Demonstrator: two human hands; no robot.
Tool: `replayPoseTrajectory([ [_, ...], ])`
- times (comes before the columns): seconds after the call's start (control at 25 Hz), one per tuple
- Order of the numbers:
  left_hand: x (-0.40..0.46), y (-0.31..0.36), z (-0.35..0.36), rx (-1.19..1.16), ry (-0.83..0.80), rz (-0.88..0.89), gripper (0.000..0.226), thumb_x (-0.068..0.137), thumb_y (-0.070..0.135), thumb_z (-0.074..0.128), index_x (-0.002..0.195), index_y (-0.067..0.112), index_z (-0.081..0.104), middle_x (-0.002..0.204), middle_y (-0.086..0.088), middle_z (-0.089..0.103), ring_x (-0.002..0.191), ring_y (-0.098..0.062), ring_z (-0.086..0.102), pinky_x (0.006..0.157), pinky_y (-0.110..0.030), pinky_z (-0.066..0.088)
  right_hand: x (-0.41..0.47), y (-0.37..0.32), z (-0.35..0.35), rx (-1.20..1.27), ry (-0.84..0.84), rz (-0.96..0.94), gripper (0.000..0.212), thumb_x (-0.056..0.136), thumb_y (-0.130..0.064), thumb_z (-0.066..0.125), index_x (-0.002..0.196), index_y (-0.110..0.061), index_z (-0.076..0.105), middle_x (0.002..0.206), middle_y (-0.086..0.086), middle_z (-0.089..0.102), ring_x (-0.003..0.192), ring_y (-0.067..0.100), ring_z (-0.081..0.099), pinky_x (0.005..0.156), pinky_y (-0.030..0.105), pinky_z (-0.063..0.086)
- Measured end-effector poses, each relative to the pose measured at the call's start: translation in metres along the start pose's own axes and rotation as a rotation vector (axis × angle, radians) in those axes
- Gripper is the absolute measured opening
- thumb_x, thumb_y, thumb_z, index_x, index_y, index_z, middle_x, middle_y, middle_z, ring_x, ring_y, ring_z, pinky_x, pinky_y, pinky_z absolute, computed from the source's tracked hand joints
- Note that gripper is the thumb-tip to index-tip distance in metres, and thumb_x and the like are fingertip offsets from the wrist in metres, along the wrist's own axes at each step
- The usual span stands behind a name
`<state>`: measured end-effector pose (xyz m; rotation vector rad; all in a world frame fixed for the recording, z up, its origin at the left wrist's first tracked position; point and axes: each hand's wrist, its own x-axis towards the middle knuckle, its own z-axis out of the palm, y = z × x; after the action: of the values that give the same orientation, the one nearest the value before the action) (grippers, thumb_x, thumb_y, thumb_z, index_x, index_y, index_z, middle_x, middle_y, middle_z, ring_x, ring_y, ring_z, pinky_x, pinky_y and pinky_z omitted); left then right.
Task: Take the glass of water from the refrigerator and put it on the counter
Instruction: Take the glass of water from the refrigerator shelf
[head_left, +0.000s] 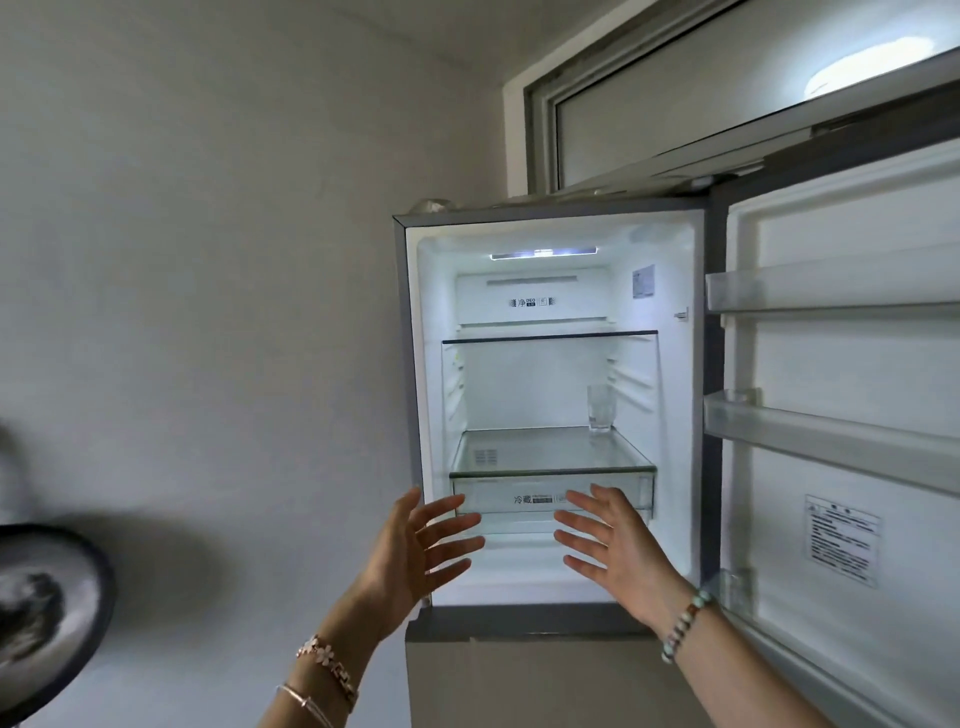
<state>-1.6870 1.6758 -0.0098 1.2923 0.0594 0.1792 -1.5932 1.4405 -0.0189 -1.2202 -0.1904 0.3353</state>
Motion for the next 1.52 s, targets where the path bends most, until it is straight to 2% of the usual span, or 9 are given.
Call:
replayPoseTrajectory([
  [0.4, 0.093, -0.022, -0.001, -0.034, -0.07, -0.051, 0.055, 0.098, 0.052, 0.035, 0.125, 0.014, 0.063, 0.12, -0.014, 0.072, 0.112, -0.037, 0.067, 0.108, -0.052, 0.043, 0.08, -0.001, -0.017, -0.021, 0.083, -0.002, 0.039, 0.092, -0.048, 0.054, 0.114, -0.021, 0.073, 0.112, 0.005, 0.077, 0.107, 0.026, 0.069, 0.096, 0.044, 0.051],
  [0.6, 0.169, -0.027, 0.008, -0.014, -0.058, -0.044, 0.054, 0.098, 0.052, 0.036, 0.124, 0.014, 0.064, 0.12, -0.013, 0.072, 0.11, -0.035, 0.068, 0.104, -0.049, 0.046, 0.154, -0.013, -0.033, -0.01, 0.089, -0.022, 0.038, 0.09, -0.046, 0.056, 0.112, -0.02, 0.073, 0.11, 0.006, 0.077, 0.104, 0.026, 0.071, 0.097, 0.045, 0.051],
  [0.8, 0.258, -0.011, 0.032, -0.005, -0.033, -0.028, 0.053, 0.099, 0.051, 0.035, 0.122, 0.014, 0.065, 0.115, -0.013, 0.074, 0.107, -0.035, 0.069, 0.107, -0.051, 0.042, 0.241, -0.047, -0.04, -0.006, 0.084, -0.055, 0.038, 0.091, -0.045, 0.054, 0.112, -0.019, 0.072, 0.11, 0.006, 0.076, 0.103, 0.026, 0.07, 0.09, 0.043, 0.051],
  [1.16, 0.38, -0.036, 0.053, -0.027, -0.044, -0.052, 0.05, 0.099, 0.051, 0.034, 0.117, 0.016, 0.066, 0.114, -0.011, 0.075, 0.105, -0.032, 0.071, 0.099, -0.046, 0.049, 0.336, -0.046, -0.063, -0.045, 0.091, -0.031, 0.041, 0.093, -0.05, 0.05, 0.114, -0.02, 0.07, 0.116, 0.007, 0.072, 0.108, 0.026, 0.068, 0.09, 0.042, 0.052],
  [1.24, 0.405, -0.039, 0.058, -0.01, -0.068, -0.058, 0.05, 0.098, 0.052, 0.035, 0.116, 0.017, 0.066, 0.115, -0.01, 0.075, 0.105, -0.031, 0.071, 0.096, -0.043, 0.05, 0.352, -0.047, -0.068, -0.05, 0.108, -0.032, 0.041, 0.093, -0.051, 0.049, 0.115, -0.022, 0.069, 0.117, 0.006, 0.072, 0.109, 0.025, 0.067, 0.09, 0.042, 0.052],
  [1.4, 0.457, -0.043, 0.066, -0.01, -0.168, -0.069, 0.049, 0.099, 0.052, 0.036, 0.119, 0.018, 0.066, 0.115, -0.007, 0.075, 0.108, -0.03, 0.07, 0.099, -0.044, 0.05, 0.381, -0.053, -0.076, -0.055, 0.154, -0.044, 0.042, 0.092, -0.049, 0.051, 0.118, -0.021, 0.068, 0.118, 0.006, 0.072, 0.108, 0.025, 0.067, 0.089, 0.042, 0.052],
  [1.52, 0.502, -0.04, 0.083, 0.066, -0.201, -0.04, 0.041, 0.096, 0.048, 0.047, 0.119, 0.02, 0.065, 0.116, -0.004, 0.074, 0.106, -0.026, 0.071, 0.099, -0.043, 0.05, 0.4, -0.059, -0.087, -0.072, 0.216, -0.041, 0.041, 0.093, -0.047, 0.051, 0.117, -0.02, 0.069, 0.117, 0.005, 0.072, 0.109, 0.026, 0.066, 0.092, 0.043, 0.05],
])
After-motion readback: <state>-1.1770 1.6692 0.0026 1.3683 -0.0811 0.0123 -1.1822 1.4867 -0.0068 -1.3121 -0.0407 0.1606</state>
